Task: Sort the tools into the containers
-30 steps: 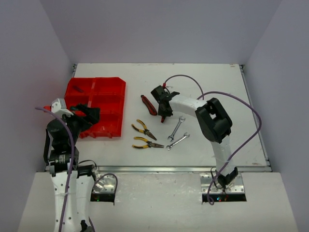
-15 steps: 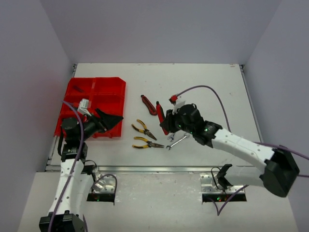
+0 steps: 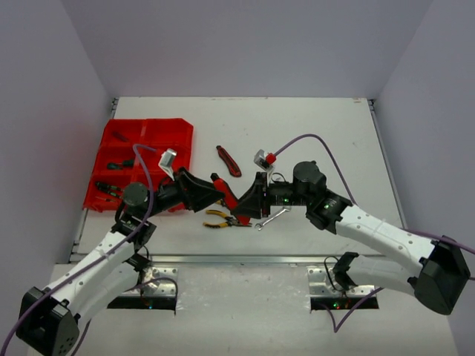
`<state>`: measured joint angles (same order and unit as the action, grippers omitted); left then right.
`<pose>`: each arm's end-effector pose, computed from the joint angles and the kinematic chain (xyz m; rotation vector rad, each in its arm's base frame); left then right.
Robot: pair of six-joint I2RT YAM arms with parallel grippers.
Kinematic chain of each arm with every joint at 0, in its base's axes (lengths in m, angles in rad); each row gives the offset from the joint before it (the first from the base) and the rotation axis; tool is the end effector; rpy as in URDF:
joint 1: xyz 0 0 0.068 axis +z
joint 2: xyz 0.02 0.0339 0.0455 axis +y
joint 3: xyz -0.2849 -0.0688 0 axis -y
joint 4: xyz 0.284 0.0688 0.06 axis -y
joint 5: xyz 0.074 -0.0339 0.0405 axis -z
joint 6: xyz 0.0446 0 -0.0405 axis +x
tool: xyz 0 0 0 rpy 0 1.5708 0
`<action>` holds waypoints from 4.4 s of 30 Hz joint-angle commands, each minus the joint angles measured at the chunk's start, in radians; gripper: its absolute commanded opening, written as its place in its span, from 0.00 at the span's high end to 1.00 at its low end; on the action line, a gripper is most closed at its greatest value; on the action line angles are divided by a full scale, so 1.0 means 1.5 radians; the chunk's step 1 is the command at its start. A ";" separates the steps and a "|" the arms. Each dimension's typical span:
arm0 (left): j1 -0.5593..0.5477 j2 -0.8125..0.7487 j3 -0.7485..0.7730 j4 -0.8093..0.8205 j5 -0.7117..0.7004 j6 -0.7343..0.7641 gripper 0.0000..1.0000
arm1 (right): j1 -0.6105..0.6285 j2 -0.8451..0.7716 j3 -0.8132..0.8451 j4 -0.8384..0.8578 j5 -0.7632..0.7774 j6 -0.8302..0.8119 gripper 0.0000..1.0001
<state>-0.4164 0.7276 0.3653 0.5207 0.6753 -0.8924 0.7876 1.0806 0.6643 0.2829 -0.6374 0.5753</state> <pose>0.1730 -0.1070 0.2756 0.2500 1.6265 -1.5098 0.1779 0.2163 0.2903 -0.7321 1.7956 1.5040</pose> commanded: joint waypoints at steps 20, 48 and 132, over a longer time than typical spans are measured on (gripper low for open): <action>-0.055 0.078 0.325 -0.485 -0.681 0.104 1.00 | -0.012 -0.041 0.069 -0.256 0.452 0.016 0.01; 0.272 0.744 0.755 -0.441 -0.765 0.137 1.00 | -0.022 -0.334 -0.160 -0.298 0.392 -0.042 0.01; -0.007 0.088 0.050 0.025 -0.255 -0.074 0.21 | 0.066 0.129 0.226 -0.193 0.353 -0.084 0.94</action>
<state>-0.4079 0.8197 0.4077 0.5109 0.3893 -1.0061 0.8655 1.3377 0.9903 -0.0974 -0.0682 0.4282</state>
